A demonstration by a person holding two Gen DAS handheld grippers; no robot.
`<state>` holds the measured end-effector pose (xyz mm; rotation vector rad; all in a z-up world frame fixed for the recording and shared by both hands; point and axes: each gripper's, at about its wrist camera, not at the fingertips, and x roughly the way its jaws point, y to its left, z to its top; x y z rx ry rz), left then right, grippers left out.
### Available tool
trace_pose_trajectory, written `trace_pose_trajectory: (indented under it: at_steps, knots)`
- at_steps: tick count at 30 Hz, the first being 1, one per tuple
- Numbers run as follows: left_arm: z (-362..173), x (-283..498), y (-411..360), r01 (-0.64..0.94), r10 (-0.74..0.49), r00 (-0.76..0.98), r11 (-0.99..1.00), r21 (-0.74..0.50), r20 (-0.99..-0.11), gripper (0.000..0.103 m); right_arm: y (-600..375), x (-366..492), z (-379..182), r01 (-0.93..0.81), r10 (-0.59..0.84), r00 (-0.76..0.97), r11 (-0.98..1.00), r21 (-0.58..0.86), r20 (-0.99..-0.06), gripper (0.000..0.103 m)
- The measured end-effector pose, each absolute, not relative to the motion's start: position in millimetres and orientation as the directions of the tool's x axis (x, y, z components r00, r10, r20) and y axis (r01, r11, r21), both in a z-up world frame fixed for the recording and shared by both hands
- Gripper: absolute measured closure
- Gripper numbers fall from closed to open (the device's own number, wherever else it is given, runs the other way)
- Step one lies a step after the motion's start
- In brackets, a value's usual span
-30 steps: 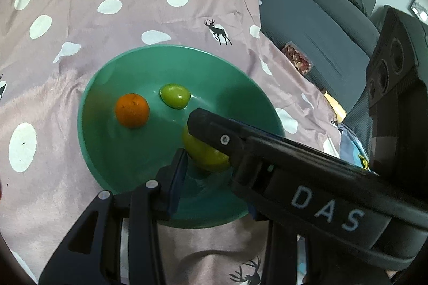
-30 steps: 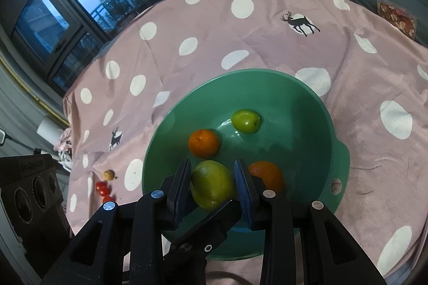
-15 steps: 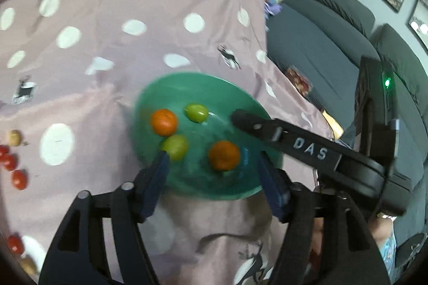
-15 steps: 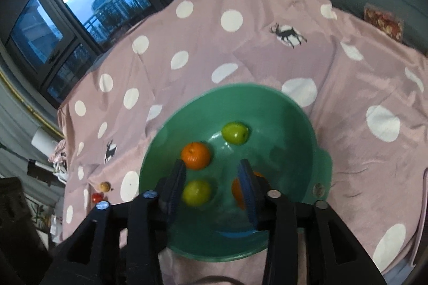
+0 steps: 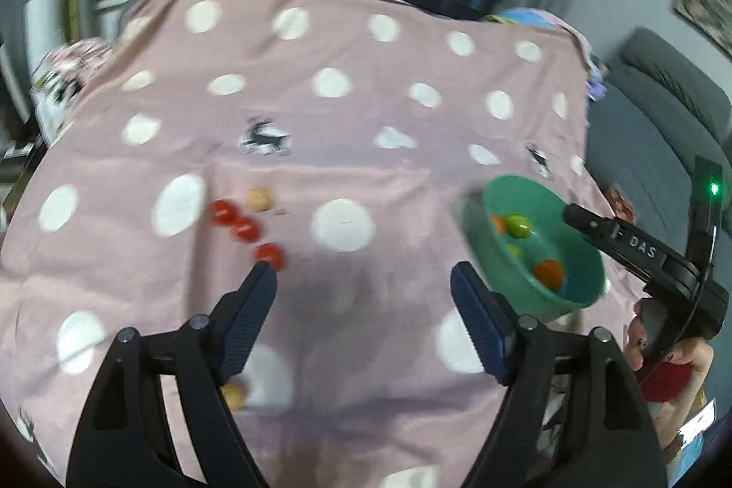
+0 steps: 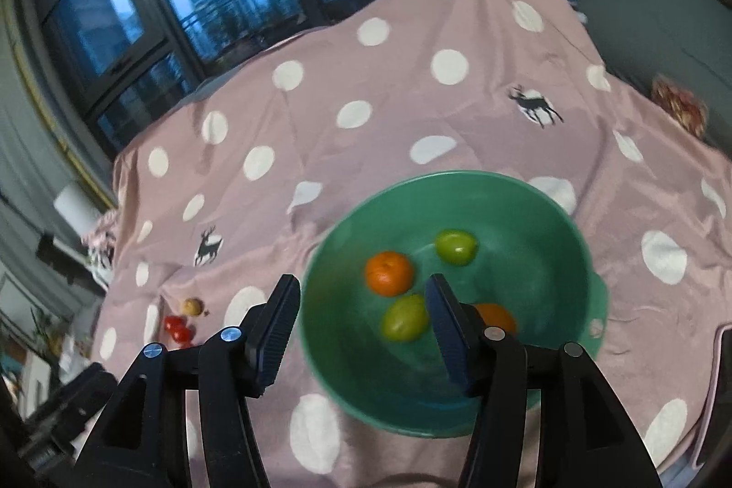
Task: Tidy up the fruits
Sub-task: 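Move the right gripper to the red cherry tomatoes, then grasp a red cherry tomato with the right gripper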
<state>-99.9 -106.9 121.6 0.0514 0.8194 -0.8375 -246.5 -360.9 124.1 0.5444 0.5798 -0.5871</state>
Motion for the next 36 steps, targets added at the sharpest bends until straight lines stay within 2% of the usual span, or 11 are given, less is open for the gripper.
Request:
trace_pose_trajectory:
  at_steps: [5,15,19,27,31,36]
  knots:
    - [110.7,-77.7,-63.6,0.609,-0.612,0.446,0.742,-0.280,-0.654,0.021,-332.2,-219.3,123.7,0.641,-0.405,0.639,0.750,0.162,-0.654,0.045]
    - [89.1,-38.0,-15.9,0.465,-0.565,0.486,0.813,-0.351,-0.667,0.020,-280.1,-181.0,116.4,0.540,-0.384,0.643,0.841,0.036,-0.663,0.045]
    - [85.4,-31.2,-5.1,0.431,-0.562,0.499,0.822,-0.374,-0.660,0.020,-262.1,-169.1,112.5,0.483,-0.316,0.662,0.874,0.063,-0.680,0.045]
    - [79.6,-20.7,1.7,0.399,-0.555,0.500,0.829,-0.392,-0.665,0.022,-231.1,-121.2,88.5,0.313,-0.042,0.662,0.923,0.225,-0.748,0.046]
    - [77.6,-18.0,-3.0,0.411,-0.563,0.487,0.822,-0.393,-0.668,0.025,-222.2,-88.6,66.8,0.283,0.010,0.618,0.930,0.235,-0.786,0.058]
    - [79.4,-15.3,-13.8,0.438,-0.585,0.459,0.804,-0.403,-0.669,0.034,-214.4,-63.2,45.2,0.267,0.009,0.578,0.943,0.200,-0.816,0.061]
